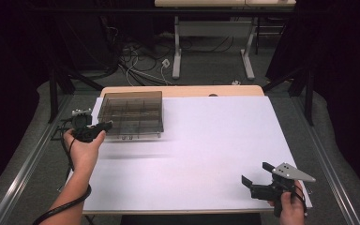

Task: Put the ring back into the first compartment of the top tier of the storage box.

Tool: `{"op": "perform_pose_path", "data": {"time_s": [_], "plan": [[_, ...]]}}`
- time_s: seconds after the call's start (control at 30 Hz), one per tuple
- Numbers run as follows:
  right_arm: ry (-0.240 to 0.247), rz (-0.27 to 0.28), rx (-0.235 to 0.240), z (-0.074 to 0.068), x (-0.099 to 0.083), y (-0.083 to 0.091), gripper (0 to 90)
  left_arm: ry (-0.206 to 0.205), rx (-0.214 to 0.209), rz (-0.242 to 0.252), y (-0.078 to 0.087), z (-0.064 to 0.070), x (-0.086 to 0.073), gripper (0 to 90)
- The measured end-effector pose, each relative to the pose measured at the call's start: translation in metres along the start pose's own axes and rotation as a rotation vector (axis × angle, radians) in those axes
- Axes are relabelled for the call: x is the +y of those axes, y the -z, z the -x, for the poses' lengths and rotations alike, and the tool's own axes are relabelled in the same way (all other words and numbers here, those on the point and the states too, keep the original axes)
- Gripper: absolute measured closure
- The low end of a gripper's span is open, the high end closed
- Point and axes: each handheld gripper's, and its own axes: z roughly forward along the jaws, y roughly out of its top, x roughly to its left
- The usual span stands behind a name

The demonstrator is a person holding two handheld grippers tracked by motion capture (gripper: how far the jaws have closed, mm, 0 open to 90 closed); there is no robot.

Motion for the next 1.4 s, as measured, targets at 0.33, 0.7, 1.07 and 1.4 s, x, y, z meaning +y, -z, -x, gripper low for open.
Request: {"op": "perform_pose_path", "data": {"time_s": [0.33, 0.7, 1.07, 1.4], "plan": [[0.004, -0.021, 0.003, 0.000, 0.000, 0.001, 1.4, 0.005, 0.019, -0.020, -0.007, -0.006, -0.001, 67.1], [0.004, -0.013, 0.005, 0.000, 0.001, 0.001, 1.4, -0.001, 0.035, -0.026, -0.010, -0.006, -0.001, 66.8], [0.003, -0.008, 0.006, 0.000, 0.000, 0.001, 1.4, -0.017, 0.041, -0.014, -0.011, -0.008, -0.002, 57.2], [-0.001, -0.005, 0.005, 0.001, 0.000, 0.001, 1.4, -0.064, 0.060, 0.001, -0.010, -0.007, -0.001, 47.9]]}}
